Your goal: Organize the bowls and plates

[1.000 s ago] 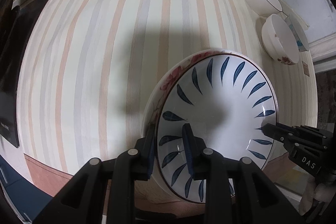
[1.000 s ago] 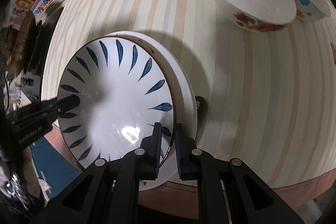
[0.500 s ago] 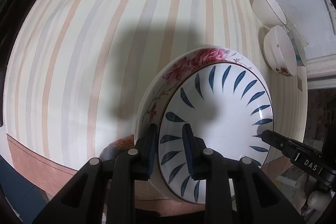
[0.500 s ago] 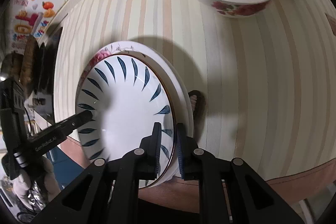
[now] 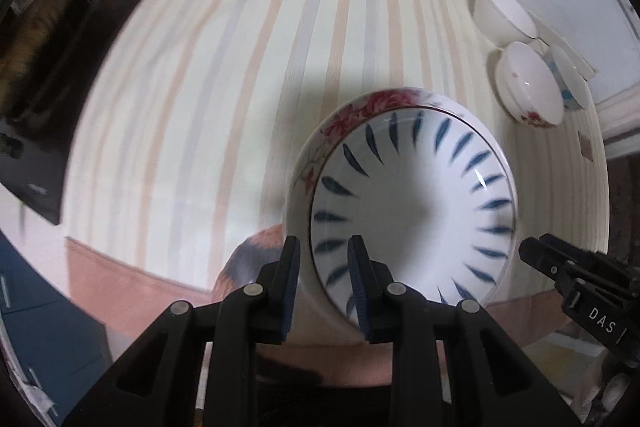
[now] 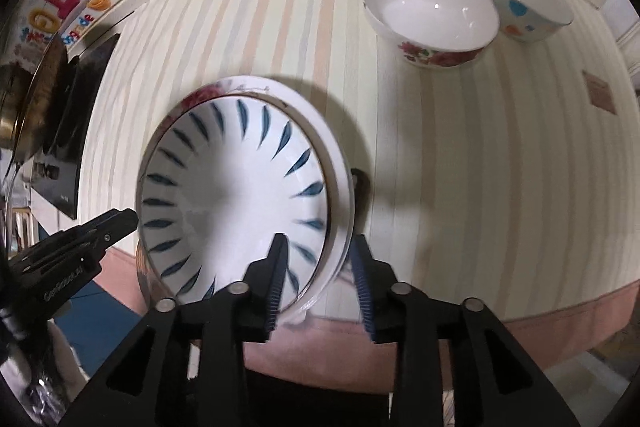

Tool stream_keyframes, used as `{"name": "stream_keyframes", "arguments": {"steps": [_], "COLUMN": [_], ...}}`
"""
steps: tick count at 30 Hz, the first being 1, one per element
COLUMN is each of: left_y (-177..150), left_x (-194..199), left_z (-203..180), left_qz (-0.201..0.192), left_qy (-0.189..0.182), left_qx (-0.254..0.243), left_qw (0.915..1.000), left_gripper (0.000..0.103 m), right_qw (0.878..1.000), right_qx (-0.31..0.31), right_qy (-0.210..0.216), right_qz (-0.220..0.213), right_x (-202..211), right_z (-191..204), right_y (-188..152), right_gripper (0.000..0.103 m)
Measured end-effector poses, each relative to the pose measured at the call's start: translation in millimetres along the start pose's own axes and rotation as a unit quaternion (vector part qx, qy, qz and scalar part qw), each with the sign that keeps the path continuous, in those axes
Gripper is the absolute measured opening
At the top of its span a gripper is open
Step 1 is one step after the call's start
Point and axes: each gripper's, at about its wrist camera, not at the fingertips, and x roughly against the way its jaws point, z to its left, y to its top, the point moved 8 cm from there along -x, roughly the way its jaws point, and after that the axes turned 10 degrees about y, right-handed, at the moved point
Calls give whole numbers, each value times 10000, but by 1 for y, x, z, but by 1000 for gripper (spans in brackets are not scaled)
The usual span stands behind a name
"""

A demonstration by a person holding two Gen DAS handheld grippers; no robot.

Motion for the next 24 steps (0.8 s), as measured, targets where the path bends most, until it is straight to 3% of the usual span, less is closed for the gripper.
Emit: {"name": "stream_keyframes", "arguments": {"steps": [3, 5, 7, 9, 10, 18, 24], "left_y": [-15, -25, -33, -40, -42, -67, -89], "left_x": [30, 50, 69, 87, 95, 156, 185], "left_z": [-2, -3, -5, -3, -2, 15, 19], "left_qz": [-212, -345, -443, -601, -698, -1295, -1416], "left_qy": [-4, -26, -83, -94, -80, -118, -262], "left_qx": [-177, -304, -405, -431, -445, -434, -495], "left_qw": [9996, 9989, 9982, 9972, 9965, 9906, 9883], "left_gripper": [28, 37, 59, 78, 83, 97, 98], "right_qw": [9995, 9989, 9977, 9961, 9954, 9861, 9804], "right_qx": [142, 171, 212, 235, 252, 319, 391], "right_qy": [-103, -94, -155, -227, -236, -480, -524], "right_qz": [-247, -427, -623, -819, -898, -1558, -1859], "right_x": [27, 46, 67, 89, 97, 167, 205], "right_z": [15, 24, 35, 43, 45, 75, 98], "right_y": [-13, -23, -35, -47, -53, -100, -135], "right_gripper": [59, 69, 82, 84, 86, 93, 94]}}
